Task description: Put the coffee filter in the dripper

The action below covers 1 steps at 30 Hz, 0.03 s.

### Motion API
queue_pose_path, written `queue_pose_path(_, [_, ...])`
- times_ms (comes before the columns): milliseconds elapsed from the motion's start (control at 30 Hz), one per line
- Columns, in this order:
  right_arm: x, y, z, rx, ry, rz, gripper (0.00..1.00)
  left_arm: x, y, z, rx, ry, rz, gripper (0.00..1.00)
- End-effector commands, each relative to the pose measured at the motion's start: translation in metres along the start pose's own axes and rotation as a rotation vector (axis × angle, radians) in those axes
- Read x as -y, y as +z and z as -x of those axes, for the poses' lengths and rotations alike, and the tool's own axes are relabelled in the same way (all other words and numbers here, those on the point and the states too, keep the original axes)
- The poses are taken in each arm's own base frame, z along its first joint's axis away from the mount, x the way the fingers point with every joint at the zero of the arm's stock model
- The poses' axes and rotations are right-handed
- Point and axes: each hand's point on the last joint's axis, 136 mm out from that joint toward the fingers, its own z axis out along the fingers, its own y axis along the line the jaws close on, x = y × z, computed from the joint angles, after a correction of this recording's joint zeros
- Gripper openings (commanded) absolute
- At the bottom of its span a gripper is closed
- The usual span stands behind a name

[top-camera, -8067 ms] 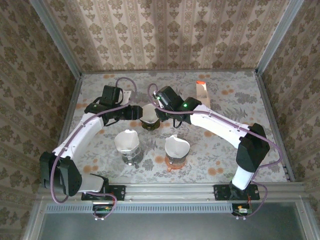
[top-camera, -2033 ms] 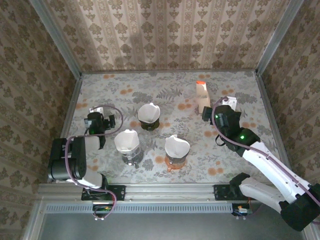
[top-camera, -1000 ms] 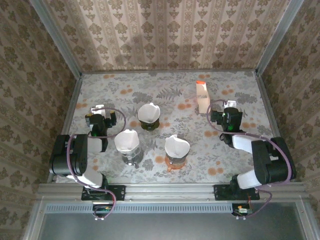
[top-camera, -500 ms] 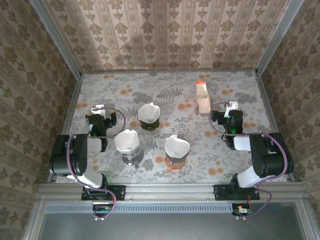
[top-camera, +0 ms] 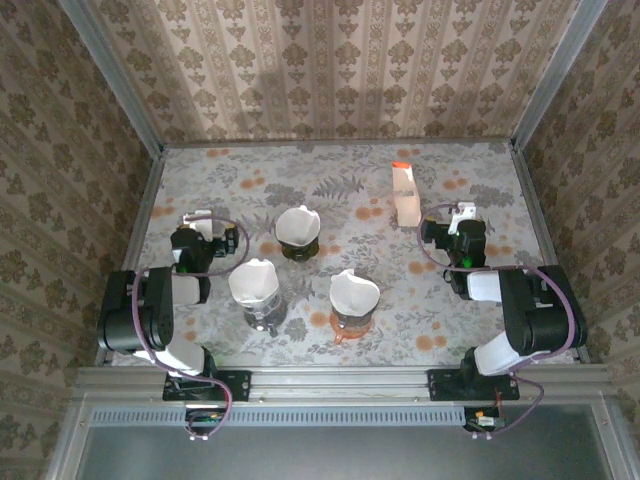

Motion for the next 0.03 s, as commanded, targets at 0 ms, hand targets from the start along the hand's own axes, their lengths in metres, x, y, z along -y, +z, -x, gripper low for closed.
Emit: queue_pose_path(0, [-0.0054, -0.0007, 0.0021, 0.019, -0.01, 0.021, 1.0, 0.0023, 0.0022, 0.0073, 0.015, 0.022, -0.024, 1.0])
